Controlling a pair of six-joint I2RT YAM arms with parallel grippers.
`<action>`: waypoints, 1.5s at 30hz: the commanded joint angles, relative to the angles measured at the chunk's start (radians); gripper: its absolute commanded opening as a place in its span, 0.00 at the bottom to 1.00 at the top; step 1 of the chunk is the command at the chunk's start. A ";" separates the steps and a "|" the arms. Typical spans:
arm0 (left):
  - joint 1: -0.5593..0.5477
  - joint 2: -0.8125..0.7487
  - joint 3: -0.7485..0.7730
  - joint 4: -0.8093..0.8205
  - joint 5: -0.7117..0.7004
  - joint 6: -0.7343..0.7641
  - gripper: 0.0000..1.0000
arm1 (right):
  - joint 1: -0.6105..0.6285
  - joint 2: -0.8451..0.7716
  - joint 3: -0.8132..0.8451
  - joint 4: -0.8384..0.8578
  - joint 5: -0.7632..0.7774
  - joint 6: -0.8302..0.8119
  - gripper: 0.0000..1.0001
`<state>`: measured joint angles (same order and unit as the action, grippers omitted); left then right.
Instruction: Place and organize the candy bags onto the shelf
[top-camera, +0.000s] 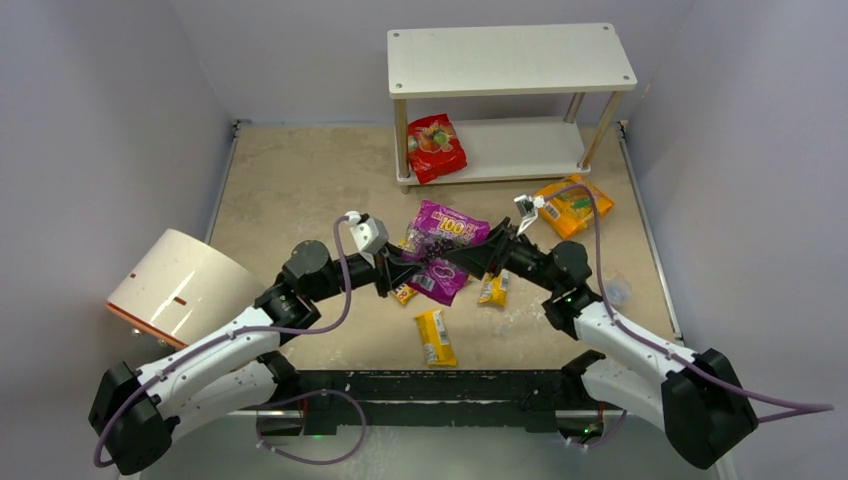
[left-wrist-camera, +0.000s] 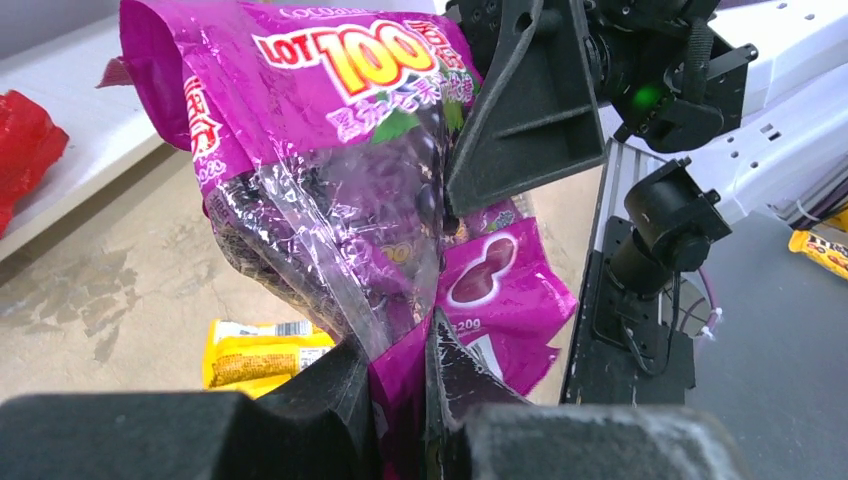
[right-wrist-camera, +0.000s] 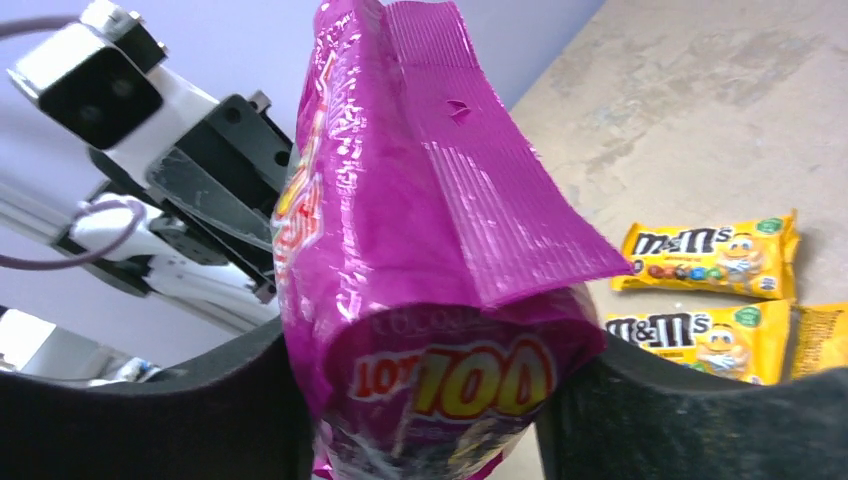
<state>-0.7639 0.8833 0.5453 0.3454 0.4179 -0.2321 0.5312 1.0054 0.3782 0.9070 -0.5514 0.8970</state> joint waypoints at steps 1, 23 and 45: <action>-0.008 -0.047 0.016 0.128 -0.017 -0.003 0.27 | 0.003 -0.040 0.058 0.073 -0.048 0.008 0.53; -0.007 -0.054 0.047 0.011 0.109 -0.285 0.95 | 0.003 -0.107 0.283 -0.466 -0.391 -0.339 0.30; -0.006 -0.046 0.182 -0.017 -0.408 -0.424 0.00 | 0.001 -0.147 0.355 -0.635 -0.024 -0.382 0.97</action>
<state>-0.7712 0.8360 0.6037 0.3508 0.2893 -0.5922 0.5259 0.9134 0.7509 0.2165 -0.7677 0.5068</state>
